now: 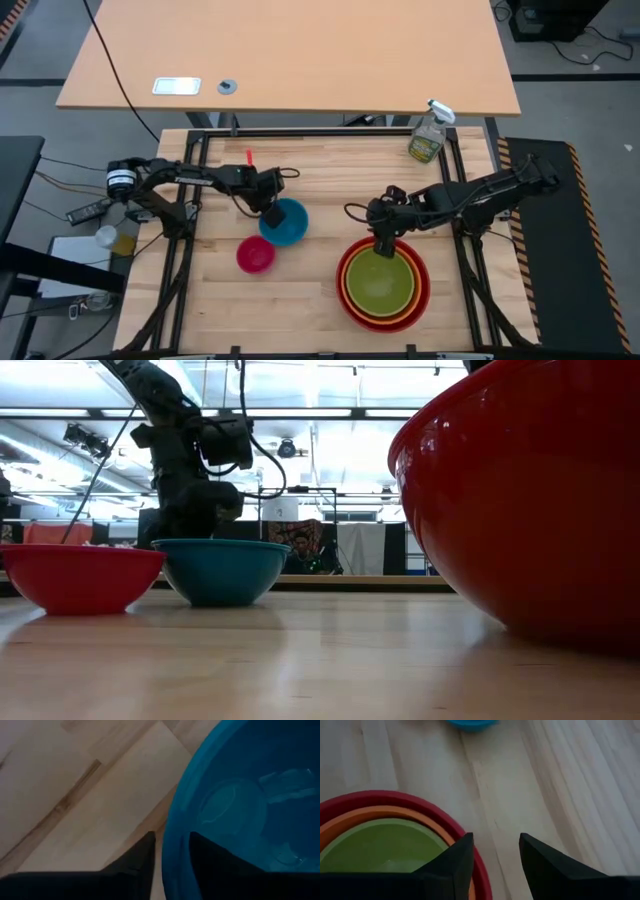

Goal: Nest bowls inside each other
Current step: Stack the blue bowl on the light green bowl

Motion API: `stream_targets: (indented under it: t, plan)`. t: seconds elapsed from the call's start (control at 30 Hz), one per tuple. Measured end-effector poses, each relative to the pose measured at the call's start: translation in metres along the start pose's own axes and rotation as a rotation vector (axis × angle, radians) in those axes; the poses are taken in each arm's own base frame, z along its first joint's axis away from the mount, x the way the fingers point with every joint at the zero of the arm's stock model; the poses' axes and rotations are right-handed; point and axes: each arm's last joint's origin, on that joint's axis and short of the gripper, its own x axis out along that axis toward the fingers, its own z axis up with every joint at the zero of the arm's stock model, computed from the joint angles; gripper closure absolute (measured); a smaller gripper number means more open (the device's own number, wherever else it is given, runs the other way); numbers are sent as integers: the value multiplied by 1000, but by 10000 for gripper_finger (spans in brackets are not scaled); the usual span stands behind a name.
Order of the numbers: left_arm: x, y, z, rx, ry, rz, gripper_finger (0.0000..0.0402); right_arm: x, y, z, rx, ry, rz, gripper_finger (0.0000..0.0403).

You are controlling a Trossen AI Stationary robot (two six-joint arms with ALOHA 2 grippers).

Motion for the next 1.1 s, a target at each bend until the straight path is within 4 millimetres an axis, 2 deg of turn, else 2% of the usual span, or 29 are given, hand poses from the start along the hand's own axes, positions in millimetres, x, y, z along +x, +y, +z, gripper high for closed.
stream_targets:
  t: [0.2,0.4,0.5,0.67,0.8,1.1]
  plan:
    - [-1,-2,3,-8,-21,-29,382,2,-7,3,18,0,-15,237]
    - [-3,-4,14,-52,-123,-52,390,3,-13,5,53,4,-27,237]
    - [-12,-12,22,-31,-154,-72,390,-4,-21,2,74,33,-31,237]
    - [-35,-44,37,69,-225,-150,390,-24,-47,-8,140,11,-51,238]
    - [-47,-73,52,116,-246,-185,390,-35,-67,-27,197,-28,-41,244]
    - [-65,-180,84,310,-256,-287,390,-42,-100,-61,383,-85,-121,248]
